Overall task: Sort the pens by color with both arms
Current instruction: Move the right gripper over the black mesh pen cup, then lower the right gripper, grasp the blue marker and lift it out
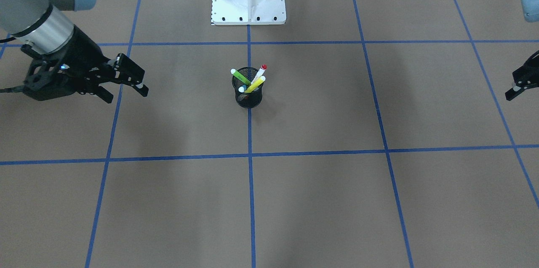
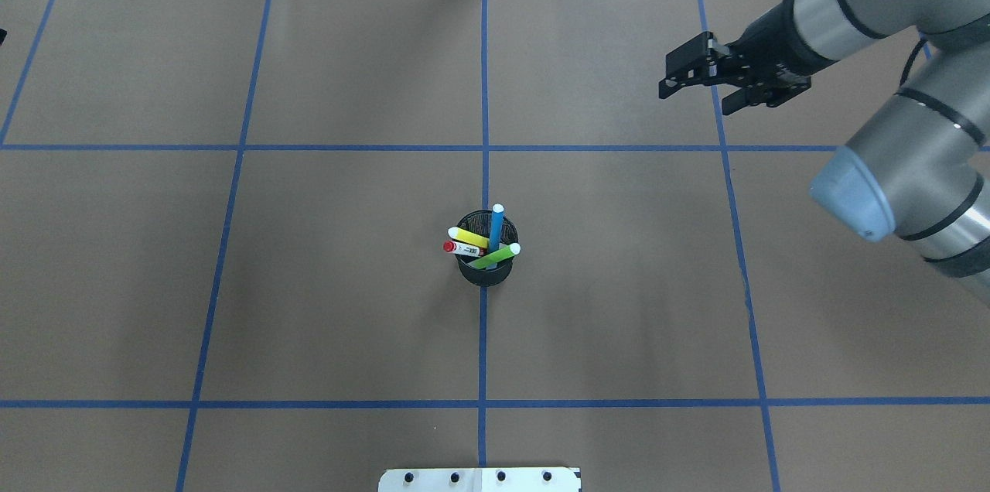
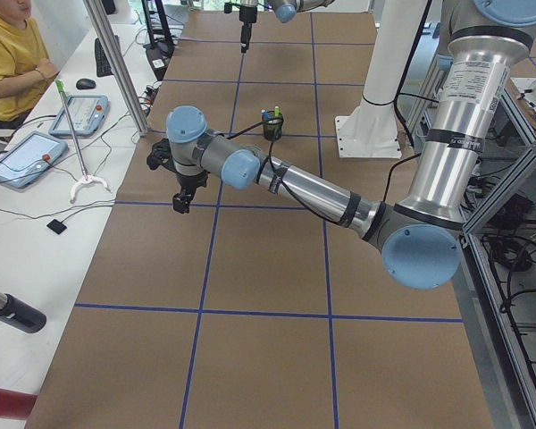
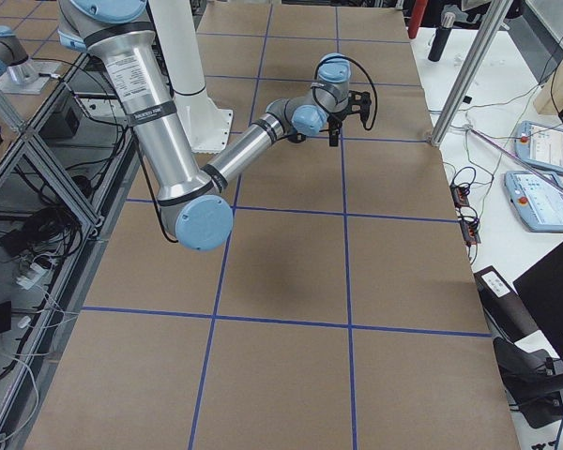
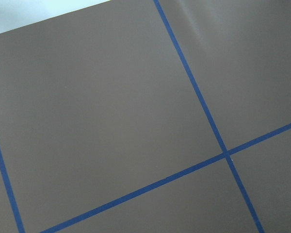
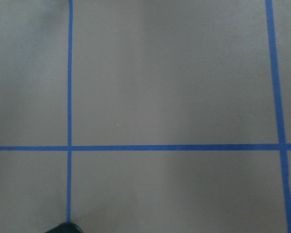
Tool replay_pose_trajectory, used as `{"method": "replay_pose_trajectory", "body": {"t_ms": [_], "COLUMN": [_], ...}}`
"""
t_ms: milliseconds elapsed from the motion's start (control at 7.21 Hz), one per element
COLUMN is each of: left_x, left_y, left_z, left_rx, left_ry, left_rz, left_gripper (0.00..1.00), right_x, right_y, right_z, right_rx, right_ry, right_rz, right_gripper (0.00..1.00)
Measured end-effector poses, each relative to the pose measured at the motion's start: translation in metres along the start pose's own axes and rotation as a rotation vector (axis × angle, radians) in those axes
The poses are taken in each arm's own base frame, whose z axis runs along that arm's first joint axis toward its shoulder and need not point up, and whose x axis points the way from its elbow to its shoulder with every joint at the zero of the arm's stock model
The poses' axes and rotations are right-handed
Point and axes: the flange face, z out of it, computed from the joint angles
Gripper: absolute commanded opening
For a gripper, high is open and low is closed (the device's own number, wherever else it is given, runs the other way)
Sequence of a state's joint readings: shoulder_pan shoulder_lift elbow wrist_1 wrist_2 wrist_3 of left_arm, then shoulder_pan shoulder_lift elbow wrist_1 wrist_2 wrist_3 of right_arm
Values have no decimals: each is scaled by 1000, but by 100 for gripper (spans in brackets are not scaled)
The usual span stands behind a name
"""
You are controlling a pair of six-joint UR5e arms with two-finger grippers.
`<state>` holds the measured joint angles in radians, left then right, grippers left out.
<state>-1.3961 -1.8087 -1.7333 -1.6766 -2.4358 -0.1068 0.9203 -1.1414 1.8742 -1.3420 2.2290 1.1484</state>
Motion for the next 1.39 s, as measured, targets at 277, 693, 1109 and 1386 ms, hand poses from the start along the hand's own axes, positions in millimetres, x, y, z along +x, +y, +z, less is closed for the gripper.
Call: {"method": "replay_pose_trajectory", "body": {"t_ms": [277,693,1109,1386], "left_x": [2,1,1,1], "left_y": [0,0,0,0], "left_z": [3,5,7,7], "left_rx": [-4,-9,-10,-10], "left_ry": [2,2,3,3], "left_rz": [3,2,4,5], "left_gripper": [100,100,100,100], "right_x": [-67,-149,-198,-210], "right_y": [22,54,71,85], "right_z": [29,71,124,147], "right_rx": [1,-22,-67,-85], "right_ry": [77,183,278,305], "right_rz": [7,-23,-35,-55], "right_gripper": [96,87,70,63]}}
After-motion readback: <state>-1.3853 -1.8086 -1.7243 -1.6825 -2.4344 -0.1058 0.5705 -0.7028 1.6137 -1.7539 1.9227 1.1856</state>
